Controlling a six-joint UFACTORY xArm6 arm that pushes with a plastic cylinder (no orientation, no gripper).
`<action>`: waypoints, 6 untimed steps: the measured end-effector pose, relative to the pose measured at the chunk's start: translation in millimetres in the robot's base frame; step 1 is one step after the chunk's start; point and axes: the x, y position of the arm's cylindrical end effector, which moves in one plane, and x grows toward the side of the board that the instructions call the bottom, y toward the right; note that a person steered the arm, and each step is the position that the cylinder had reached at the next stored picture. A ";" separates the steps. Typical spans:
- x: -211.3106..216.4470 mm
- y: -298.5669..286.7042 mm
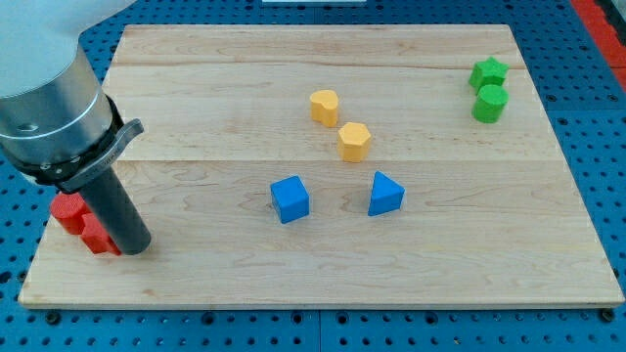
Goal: Move the green circle into the green star
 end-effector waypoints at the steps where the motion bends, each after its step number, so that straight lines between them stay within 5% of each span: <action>1: 18.5 70.4; 2: 51.1 132.0; 4: 45.2 291.6; 5: 25.5 353.4; 6: -44.2 386.6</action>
